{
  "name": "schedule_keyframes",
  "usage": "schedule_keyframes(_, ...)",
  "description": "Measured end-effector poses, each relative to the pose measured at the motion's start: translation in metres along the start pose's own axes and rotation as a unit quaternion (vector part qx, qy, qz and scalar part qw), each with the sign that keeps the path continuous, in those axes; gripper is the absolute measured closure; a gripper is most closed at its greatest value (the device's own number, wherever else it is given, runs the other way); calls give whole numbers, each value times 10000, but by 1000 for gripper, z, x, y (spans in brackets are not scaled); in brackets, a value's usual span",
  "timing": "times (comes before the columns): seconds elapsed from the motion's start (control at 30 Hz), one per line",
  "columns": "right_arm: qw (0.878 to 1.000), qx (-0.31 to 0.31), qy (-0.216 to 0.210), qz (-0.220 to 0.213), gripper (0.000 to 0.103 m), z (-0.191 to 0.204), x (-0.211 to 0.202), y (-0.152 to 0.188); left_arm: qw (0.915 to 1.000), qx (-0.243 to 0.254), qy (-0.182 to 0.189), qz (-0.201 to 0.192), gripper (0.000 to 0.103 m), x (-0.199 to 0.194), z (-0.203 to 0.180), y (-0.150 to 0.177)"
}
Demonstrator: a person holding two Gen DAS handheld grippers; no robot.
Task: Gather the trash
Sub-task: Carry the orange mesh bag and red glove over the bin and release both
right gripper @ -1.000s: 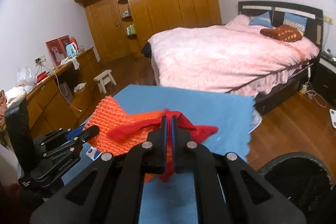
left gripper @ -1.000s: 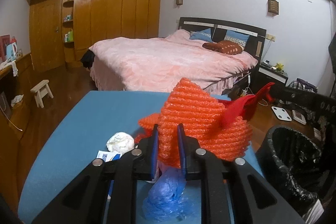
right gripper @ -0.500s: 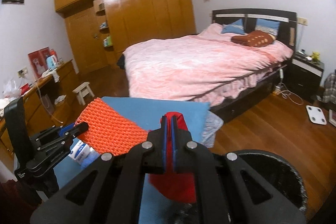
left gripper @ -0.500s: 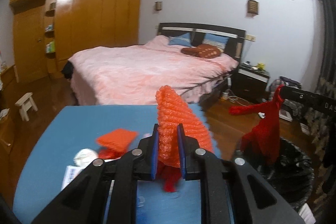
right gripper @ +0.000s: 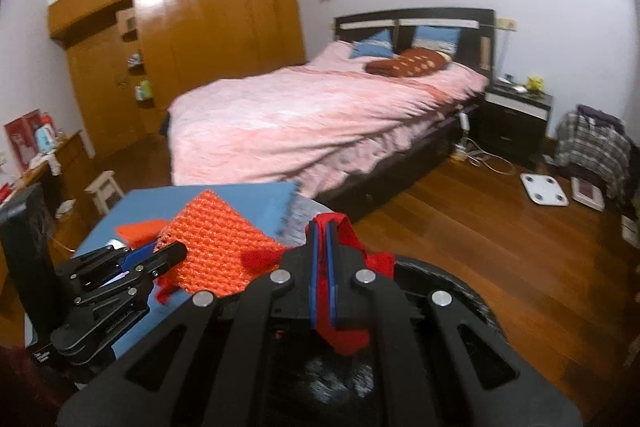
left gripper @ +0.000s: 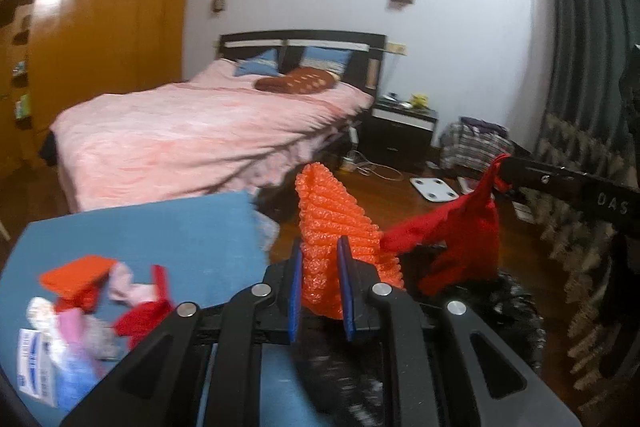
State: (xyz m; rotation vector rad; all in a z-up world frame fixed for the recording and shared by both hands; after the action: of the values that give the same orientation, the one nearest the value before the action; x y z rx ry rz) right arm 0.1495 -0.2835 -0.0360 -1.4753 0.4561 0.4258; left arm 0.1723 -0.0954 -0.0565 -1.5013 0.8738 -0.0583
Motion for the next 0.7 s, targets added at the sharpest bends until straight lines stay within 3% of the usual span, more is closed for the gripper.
schedule_keyframes(0.07, 9997, 94, 174, 115, 95, -10, 4, 9, 9998, 21, 147, 119, 83, 14, -11, 5)
schedule_keyframes(0.1, 9994, 145, 266, 182, 92, -16, 7, 14, 9996, 22, 202, 178, 76, 19, -13, 7)
schedule_keyframes(0.13, 9989, 188, 348, 243, 82, -21, 9, 20, 9994, 31, 244, 249, 63, 24, -15, 10)
schedule_keyframes(0.2, 9981, 273, 484, 283, 63, -25, 10, 28, 9993, 37, 245, 266, 52, 24, -17, 15)
schedule_keyframes(0.27, 9975, 330, 540, 311, 51, -26, 13, 32, 9994, 46, 185, 291, 46, 20, -14, 19)
schedule_keyframes(0.33, 9972, 322, 615, 292, 32, -23, 14, 37, 9996, 19, 57, 273, 37, 14, -6, 22)
schedule_keyframes(0.43, 9979, 262, 573, 167, 16, -8, 16, 38, 9995, -3, -227, 216, 28, 1, 9, 24)
schedule_keyframes(0.7, 9996, 244, -133, 95, 11, 56, 38, 43, 9923, -135, -1231, 56, 23, -53, 67, 43)
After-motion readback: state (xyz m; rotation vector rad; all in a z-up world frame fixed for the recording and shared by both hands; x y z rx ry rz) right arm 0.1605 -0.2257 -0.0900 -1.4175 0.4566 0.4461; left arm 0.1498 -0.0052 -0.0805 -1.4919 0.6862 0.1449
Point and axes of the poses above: each gripper's, at about its wrist camera, not at the fingertips, and x roughly the way its jaws point, z to its left, y to its underside, the point moved 1 cm from there along x, roughly the way its jaws point, and after that the axes turned 8 degrees about y, right-handed, at the moved point
